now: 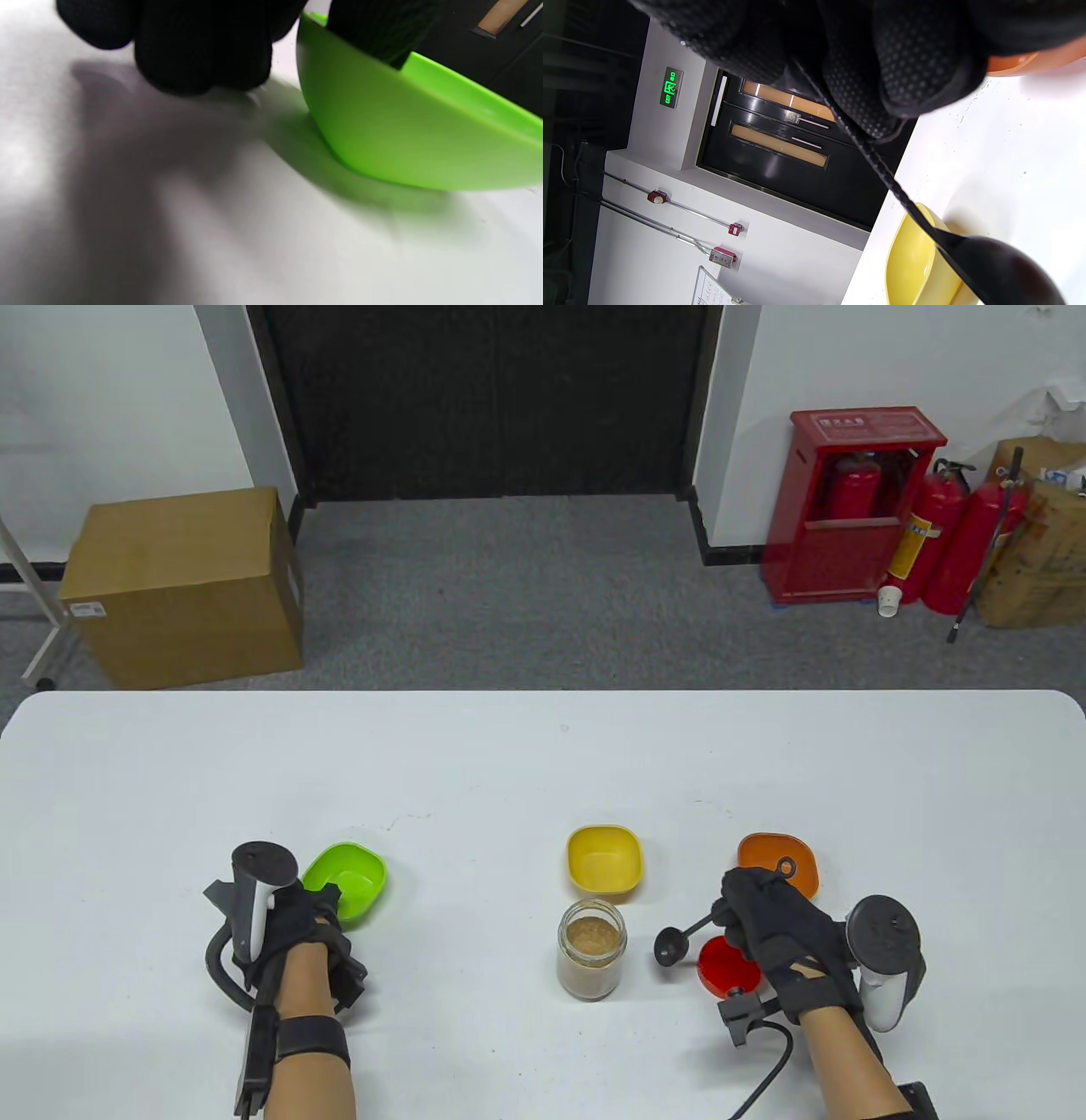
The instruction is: Scoop brown sugar granules from jar into dishes
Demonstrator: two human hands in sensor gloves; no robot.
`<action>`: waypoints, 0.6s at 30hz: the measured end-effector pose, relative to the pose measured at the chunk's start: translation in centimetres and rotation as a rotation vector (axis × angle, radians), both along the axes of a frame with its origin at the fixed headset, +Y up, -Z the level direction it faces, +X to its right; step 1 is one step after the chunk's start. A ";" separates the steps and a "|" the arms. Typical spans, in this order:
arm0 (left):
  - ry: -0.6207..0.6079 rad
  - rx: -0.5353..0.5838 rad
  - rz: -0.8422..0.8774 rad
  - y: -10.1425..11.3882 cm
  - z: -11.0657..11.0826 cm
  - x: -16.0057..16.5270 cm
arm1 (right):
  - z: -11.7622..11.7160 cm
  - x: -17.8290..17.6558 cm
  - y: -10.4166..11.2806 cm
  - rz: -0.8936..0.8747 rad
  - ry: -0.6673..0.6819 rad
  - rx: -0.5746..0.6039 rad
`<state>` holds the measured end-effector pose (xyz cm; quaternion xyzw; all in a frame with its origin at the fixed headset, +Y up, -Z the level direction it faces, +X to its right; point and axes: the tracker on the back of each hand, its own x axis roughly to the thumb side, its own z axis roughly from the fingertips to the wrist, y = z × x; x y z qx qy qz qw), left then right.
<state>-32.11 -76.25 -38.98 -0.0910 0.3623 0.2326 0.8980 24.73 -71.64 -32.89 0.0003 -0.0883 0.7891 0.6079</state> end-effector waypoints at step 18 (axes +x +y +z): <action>-0.145 0.030 0.054 1.2 1.2 4.9 | -0.1 0.1 0.6 -0.029 -0.011 0.017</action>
